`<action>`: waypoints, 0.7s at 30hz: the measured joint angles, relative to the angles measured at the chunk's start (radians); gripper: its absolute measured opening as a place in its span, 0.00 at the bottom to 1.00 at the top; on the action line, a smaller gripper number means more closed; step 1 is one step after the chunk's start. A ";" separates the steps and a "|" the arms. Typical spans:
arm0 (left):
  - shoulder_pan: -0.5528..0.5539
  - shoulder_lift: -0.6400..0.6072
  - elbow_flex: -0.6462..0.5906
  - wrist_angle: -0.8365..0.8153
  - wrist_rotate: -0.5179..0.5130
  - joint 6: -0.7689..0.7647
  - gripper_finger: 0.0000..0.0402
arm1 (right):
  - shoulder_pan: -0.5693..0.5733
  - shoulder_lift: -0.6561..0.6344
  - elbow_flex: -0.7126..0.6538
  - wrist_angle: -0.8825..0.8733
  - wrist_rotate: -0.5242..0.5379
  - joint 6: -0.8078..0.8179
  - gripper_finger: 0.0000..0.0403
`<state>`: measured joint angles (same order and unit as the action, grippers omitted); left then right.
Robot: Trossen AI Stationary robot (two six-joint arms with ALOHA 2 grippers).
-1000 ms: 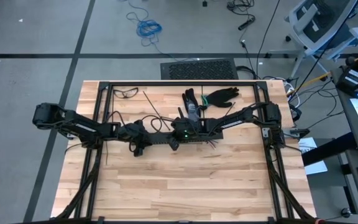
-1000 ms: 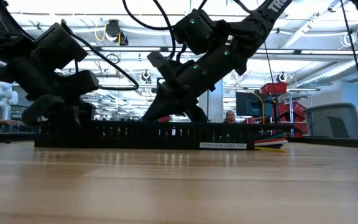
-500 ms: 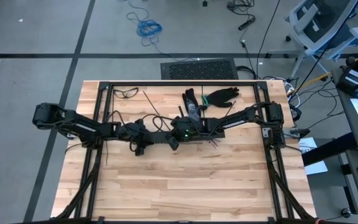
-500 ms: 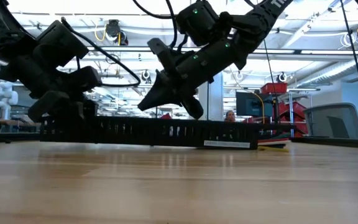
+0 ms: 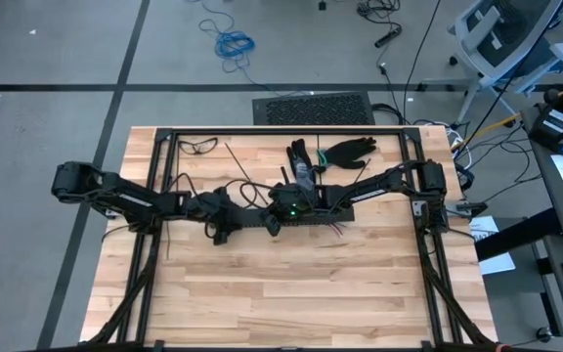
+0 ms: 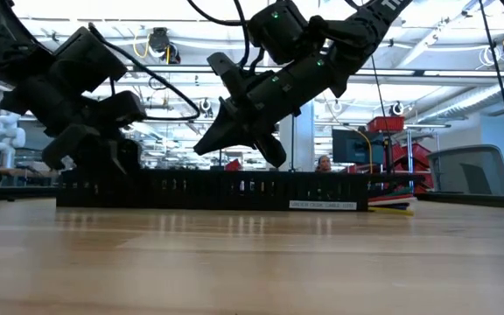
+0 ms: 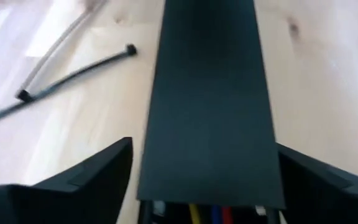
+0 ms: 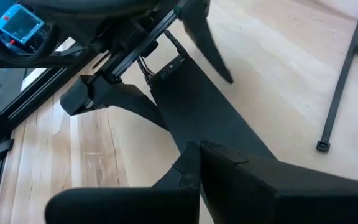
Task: Ziptie cables
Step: Close the black cable duct
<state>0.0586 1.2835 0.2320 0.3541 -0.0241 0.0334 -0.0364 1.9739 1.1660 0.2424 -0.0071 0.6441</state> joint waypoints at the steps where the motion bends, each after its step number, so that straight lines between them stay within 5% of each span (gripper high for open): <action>1: 0.000 0.000 0.007 -0.008 -0.009 -0.001 0.86 | 0.000 0.000 0.000 0.000 0.000 -0.001 0.00; 6: 0.001 -0.036 0.094 -0.234 -0.029 -0.038 0.97 | 0.000 -0.002 0.001 -0.001 0.000 -0.001 0.00; 11: 0.000 -0.148 0.135 -0.501 0.094 -0.053 0.99 | 0.000 -0.002 0.001 -0.004 0.000 -0.011 0.00; 21: 0.002 -0.402 0.061 -0.595 -0.015 -0.098 1.00 | 0.000 -0.003 0.002 -0.008 0.000 -0.039 0.00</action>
<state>0.0601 0.8814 0.2930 -0.2413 -0.0392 -0.0645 -0.0364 1.9709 1.1675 0.2340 -0.0071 0.6047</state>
